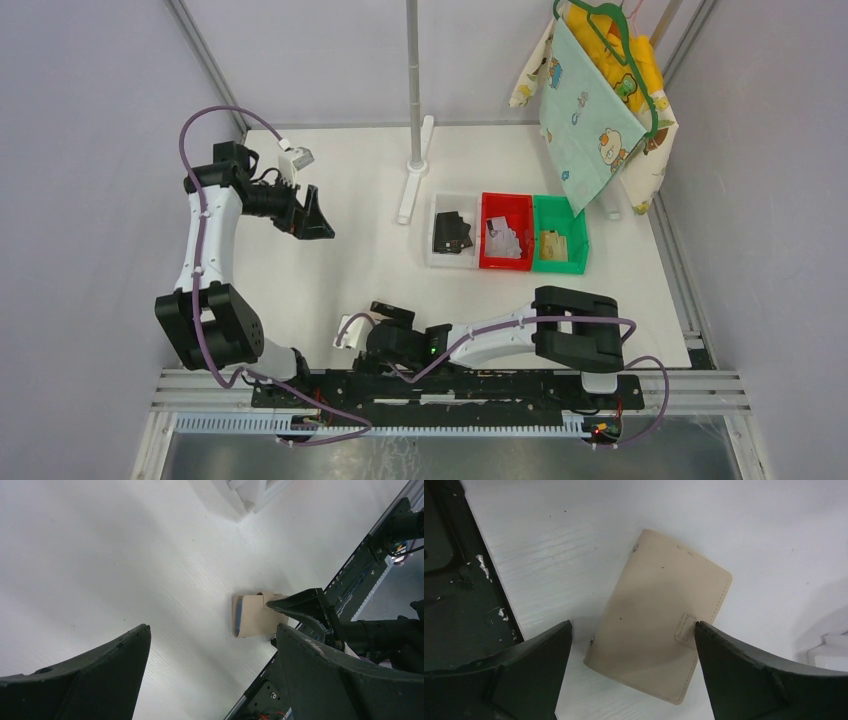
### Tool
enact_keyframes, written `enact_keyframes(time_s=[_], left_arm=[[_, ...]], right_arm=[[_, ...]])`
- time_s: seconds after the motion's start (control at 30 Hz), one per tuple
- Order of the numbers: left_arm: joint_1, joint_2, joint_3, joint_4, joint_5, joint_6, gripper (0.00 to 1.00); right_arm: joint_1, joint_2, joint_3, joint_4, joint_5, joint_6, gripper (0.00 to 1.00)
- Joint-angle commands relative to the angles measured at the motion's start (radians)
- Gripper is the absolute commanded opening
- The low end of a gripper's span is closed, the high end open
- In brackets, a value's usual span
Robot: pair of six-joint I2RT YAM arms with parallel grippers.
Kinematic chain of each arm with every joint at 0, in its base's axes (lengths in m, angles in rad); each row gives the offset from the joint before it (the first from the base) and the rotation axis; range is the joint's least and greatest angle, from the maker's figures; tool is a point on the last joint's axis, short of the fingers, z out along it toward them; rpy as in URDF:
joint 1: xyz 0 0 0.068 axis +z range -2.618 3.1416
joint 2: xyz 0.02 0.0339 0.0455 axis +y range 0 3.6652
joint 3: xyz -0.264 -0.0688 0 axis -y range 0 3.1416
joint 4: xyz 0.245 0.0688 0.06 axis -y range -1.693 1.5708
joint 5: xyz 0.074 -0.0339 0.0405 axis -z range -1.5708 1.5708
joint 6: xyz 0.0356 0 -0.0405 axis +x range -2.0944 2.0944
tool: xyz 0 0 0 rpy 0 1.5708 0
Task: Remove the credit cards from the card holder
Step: Pick up the card holder from the center of the board.
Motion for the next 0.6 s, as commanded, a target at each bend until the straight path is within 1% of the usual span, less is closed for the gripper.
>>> enact_keyframes(time_s=[0.0, 0.07, 0.13, 0.2, 0.3, 0.43, 0.5, 0.57], left_arm=[[0.008, 0.008, 0.052, -0.003, 0.019, 0.026, 1.00], [0.008, 0.010, 0.054, -0.002, 0.020, 0.026, 1.00], [0.007, 0.011, 0.052, -0.007, 0.022, 0.038, 1.00], [0.007, 0.012, 0.045, -0.019, 0.025, 0.065, 1.00], [0.008, 0.004, 0.017, -0.027, 0.031, 0.109, 1.00], [0.007, -0.010, -0.048, -0.034, 0.057, 0.190, 1.00], [0.006, -0.014, -0.078, -0.060, 0.080, 0.284, 1.00], [0.004, -0.029, -0.117, -0.121, 0.102, 0.457, 1.00]], right_arm=[[-0.015, 0.028, 0.017, 0.022, 0.018, 0.010, 0.98], [-0.027, 0.033, -0.005, 0.034, -0.006, 0.026, 0.98], [-0.042, 0.038, -0.013, 0.036, -0.021, 0.043, 0.93], [-0.067, 0.033, -0.026, 0.041, -0.026, 0.065, 0.85], [-0.124, -0.016, -0.074, 0.084, -0.074, 0.116, 0.65], [-0.178, -0.100, -0.129, 0.141, -0.137, 0.116, 0.44], [-0.201, -0.130, -0.144, 0.161, -0.188, 0.115, 0.32], [-0.234, -0.153, -0.150, 0.175, -0.286, 0.130, 0.21]])
